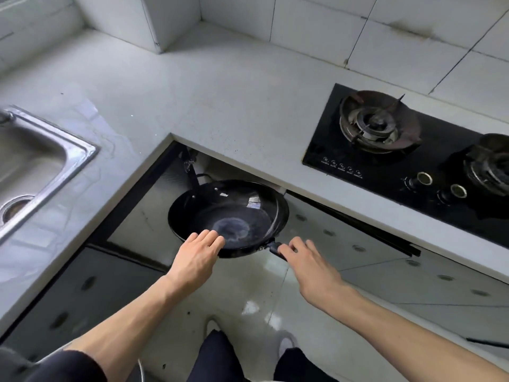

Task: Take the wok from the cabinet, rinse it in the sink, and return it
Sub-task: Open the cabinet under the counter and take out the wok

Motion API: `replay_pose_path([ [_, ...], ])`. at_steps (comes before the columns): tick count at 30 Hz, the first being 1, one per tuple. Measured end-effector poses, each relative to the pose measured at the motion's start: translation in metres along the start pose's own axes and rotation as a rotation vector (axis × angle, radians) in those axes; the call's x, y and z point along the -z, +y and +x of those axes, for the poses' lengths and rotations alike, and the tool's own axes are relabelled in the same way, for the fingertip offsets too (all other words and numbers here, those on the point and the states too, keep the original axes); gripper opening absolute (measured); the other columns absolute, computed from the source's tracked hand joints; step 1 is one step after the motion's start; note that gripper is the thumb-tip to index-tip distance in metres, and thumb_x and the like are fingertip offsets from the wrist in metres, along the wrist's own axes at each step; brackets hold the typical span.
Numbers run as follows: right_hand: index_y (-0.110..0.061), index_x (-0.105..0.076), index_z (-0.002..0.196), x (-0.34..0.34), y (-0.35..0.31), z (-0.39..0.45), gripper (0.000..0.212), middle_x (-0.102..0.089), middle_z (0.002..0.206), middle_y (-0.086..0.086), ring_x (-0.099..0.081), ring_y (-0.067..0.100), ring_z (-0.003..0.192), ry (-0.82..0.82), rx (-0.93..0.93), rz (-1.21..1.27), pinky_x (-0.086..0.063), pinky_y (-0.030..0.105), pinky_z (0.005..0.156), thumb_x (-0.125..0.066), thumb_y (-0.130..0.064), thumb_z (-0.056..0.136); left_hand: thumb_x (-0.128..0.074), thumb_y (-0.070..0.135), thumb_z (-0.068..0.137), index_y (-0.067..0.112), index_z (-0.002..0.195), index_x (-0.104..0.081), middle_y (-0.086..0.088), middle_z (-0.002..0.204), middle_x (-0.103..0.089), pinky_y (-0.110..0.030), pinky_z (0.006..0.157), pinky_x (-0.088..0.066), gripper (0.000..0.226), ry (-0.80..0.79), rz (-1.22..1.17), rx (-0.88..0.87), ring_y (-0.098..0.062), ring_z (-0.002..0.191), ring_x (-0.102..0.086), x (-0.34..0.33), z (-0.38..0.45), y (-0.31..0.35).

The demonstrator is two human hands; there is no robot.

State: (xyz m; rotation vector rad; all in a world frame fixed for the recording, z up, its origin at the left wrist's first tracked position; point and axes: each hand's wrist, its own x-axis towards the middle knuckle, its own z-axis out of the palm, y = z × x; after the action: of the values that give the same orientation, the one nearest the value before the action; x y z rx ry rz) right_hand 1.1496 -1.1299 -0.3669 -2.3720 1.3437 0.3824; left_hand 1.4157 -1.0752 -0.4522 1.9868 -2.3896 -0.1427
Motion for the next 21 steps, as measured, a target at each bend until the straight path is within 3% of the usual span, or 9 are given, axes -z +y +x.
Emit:
replay_pose_path([
  [3,-0.025,-0.037,0.118,0.013,0.018,-0.029,0.082,-0.035,0.115,-0.001,-0.039,0.026,0.101,0.025,0.071,-0.005,-0.046,0.038,0.065,-0.055,0.024,0.055,-0.078,0.006,0.059,0.018,0.088,-0.048,0.003,0.082,-0.046,-0.032,0.062,-0.035,0.043,0.010,0.027,0.046,-0.023,0.074,-0.048,0.022,-0.018,0.035],
  [7,-0.023,-0.038,0.124,0.034,0.040,-0.068,0.077,-0.037,0.119,0.000,-0.038,0.024,0.102,0.035,0.190,-0.013,-0.035,0.031,0.067,-0.058,0.020,0.064,-0.076,0.007,0.064,0.018,0.088,-0.051,0.002,0.083,-0.047,-0.033,0.064,-0.039,0.037,0.032,0.069,0.109,-0.024,0.076,-0.050,0.052,-0.043,0.082],
  [14,-0.027,-0.039,0.120,0.046,0.065,-0.110,0.078,-0.038,0.115,-0.004,-0.037,0.020,0.098,0.113,0.340,0.004,-0.040,0.029,0.065,-0.054,0.022,0.061,-0.073,0.006,0.067,0.017,0.087,-0.051,0.002,0.083,-0.048,-0.033,0.063,-0.040,0.031,0.090,0.150,0.179,-0.023,0.074,-0.048,0.097,-0.078,0.135],
  [17,-0.027,-0.040,0.121,0.056,0.066,-0.118,0.077,-0.038,0.116,-0.004,-0.037,0.020,0.099,0.159,0.385,-0.004,-0.037,0.027,0.068,-0.053,0.022,0.063,-0.063,0.002,0.069,0.015,0.085,-0.051,0.000,0.080,-0.046,-0.033,0.061,-0.040,0.024,0.169,0.200,0.164,-0.024,0.072,-0.047,0.118,-0.087,0.145],
  [21,-0.028,-0.040,0.123,0.075,0.065,-0.122,0.078,-0.039,0.118,-0.005,-0.040,0.020,0.099,0.231,0.426,0.002,-0.048,0.031,0.076,-0.055,0.021,0.064,-0.049,-0.002,0.072,0.014,0.085,-0.052,-0.001,0.079,-0.046,-0.034,0.060,-0.041,0.021,0.266,0.247,0.159,-0.024,0.070,-0.045,0.146,-0.089,0.149],
])
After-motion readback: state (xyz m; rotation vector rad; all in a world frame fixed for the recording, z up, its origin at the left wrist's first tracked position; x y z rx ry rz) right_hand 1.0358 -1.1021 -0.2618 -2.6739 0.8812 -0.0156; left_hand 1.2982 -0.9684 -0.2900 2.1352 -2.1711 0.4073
